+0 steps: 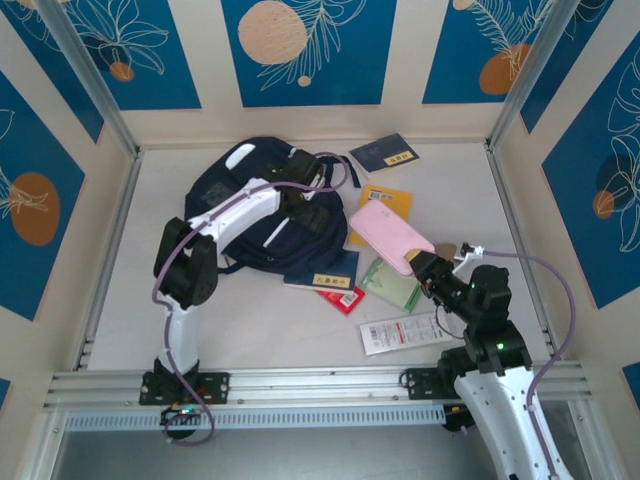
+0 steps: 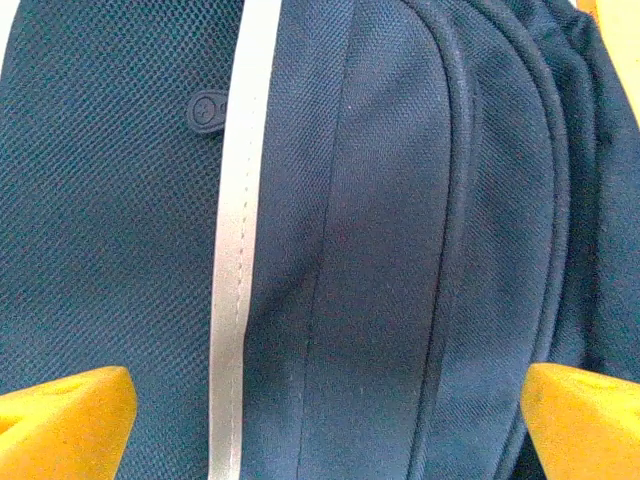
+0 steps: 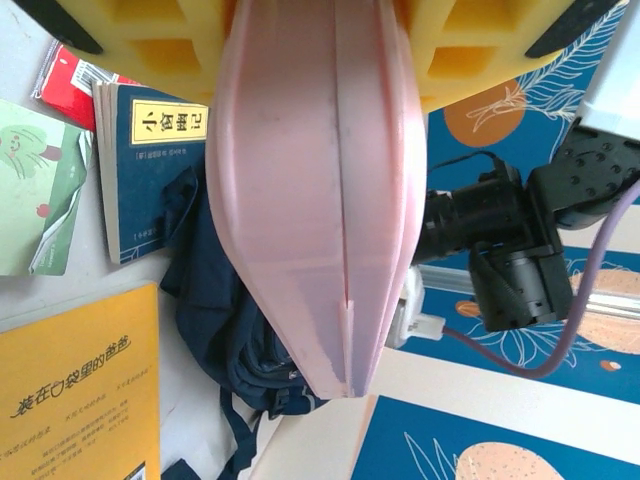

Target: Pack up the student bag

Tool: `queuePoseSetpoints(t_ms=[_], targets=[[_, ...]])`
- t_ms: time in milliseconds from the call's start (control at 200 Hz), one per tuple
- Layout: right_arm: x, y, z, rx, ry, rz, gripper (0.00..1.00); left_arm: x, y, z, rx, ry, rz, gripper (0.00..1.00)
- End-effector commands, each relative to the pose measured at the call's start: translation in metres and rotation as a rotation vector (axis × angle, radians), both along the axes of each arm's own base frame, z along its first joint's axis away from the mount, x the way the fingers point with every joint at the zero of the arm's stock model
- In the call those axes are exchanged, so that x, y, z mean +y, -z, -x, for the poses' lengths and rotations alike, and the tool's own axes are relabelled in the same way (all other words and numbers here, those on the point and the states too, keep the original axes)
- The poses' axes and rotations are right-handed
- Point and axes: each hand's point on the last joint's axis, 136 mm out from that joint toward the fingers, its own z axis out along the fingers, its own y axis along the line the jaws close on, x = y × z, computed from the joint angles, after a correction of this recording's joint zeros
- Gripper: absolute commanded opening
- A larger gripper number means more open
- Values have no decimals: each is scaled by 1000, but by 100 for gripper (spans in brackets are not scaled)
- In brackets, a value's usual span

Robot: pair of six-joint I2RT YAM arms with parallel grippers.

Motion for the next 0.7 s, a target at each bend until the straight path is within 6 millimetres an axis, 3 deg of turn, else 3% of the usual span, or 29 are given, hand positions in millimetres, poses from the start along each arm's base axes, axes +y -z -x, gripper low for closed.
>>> queuePoseSetpoints(t_ms=[0,195,280,320,410,500,655,695], targets=[[5,-16,4,-61,-40,-18,27,2,7,-3,13,21,-52,98],[5,-14,3,-63,-41,-19,28,1,35,-2,66,11,-65,90],[5,-14,3,-65,-42,-15,27,5,39,-5,72,-14,-64,77],[5,-16,3,-72,-43,-12,27,7,37,-7,70,-29,-48,64],[6,-17,4,-78,-50,-5,27,9,24,-12,65,-67,19,37],[7,-17,4,-81,-60,2,27,11,6,-15,69,-103,105,18],[13,-16,4,-81,-102,18,27,23,-42,-15,35,-177,277,0],[15,-16,4,-77,-120,21,27,29,-56,-14,25,-202,323,0]])
